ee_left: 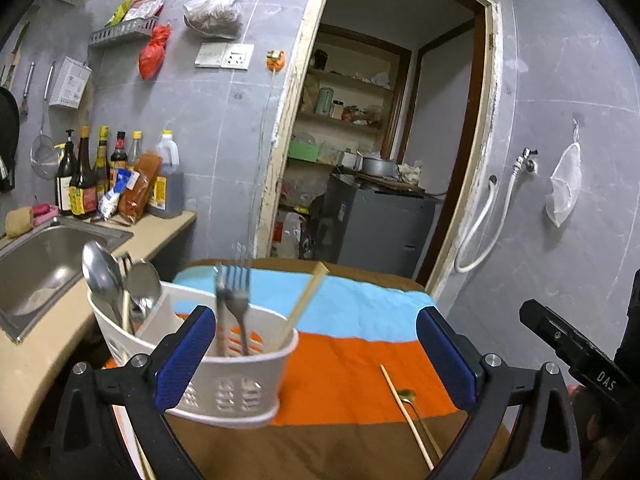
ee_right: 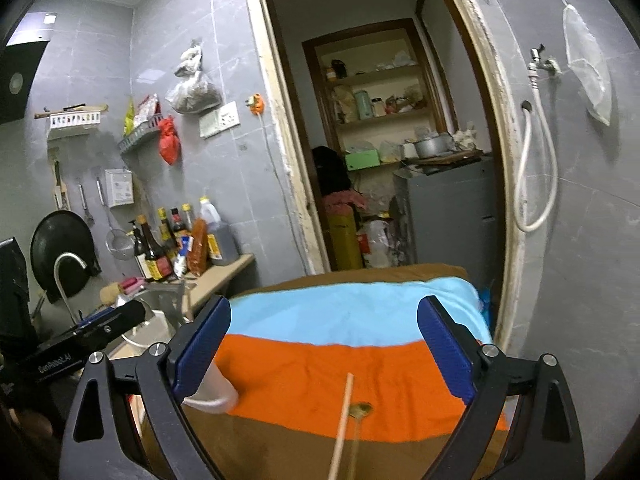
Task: Organize utensils
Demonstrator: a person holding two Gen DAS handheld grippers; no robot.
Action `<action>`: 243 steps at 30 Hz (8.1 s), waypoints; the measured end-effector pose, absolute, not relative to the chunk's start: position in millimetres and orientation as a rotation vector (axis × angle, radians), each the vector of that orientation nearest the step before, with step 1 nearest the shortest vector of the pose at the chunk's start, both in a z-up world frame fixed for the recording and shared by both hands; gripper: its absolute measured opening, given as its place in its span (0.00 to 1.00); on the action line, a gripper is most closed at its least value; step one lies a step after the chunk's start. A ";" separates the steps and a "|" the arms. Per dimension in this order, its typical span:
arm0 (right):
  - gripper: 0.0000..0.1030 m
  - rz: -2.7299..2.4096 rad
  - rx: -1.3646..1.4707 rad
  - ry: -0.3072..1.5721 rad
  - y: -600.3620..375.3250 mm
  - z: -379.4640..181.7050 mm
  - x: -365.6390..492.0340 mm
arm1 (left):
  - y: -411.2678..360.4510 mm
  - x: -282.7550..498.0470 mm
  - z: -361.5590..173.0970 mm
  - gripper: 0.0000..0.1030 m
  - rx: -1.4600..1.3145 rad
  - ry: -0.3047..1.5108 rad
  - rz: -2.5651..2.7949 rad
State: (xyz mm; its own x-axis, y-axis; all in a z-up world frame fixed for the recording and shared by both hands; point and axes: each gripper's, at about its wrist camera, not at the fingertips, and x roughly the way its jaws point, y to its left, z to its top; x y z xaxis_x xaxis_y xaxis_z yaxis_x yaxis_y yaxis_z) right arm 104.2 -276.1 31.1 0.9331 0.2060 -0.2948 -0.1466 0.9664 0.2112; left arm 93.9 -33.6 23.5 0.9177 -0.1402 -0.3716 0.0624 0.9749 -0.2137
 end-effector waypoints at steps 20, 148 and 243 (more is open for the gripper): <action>0.88 0.173 0.180 0.685 -328.6 -69.5 117.9 | -93.4 124.8 -54.0 0.98 -0.169 0.688 -0.118; 0.02 0.460 0.353 0.078 -122.0 61.1 192.0 | 141.7 193.0 57.5 0.05 -0.490 0.268 -0.065; 0.96 0.027 0.046 0.329 -242.8 70.9 -48.2 | 9.5 -33.4 37.8 1.00 -0.143 0.439 0.000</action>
State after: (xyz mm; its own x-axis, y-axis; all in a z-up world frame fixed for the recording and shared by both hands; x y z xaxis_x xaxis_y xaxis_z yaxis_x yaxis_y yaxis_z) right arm -48.2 -242.8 70.9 0.9461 0.0340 -0.3222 -0.0190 0.9986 0.0494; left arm -33.4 9.5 37.8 0.9053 -0.0309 -0.4237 -0.0308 0.9900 -0.1380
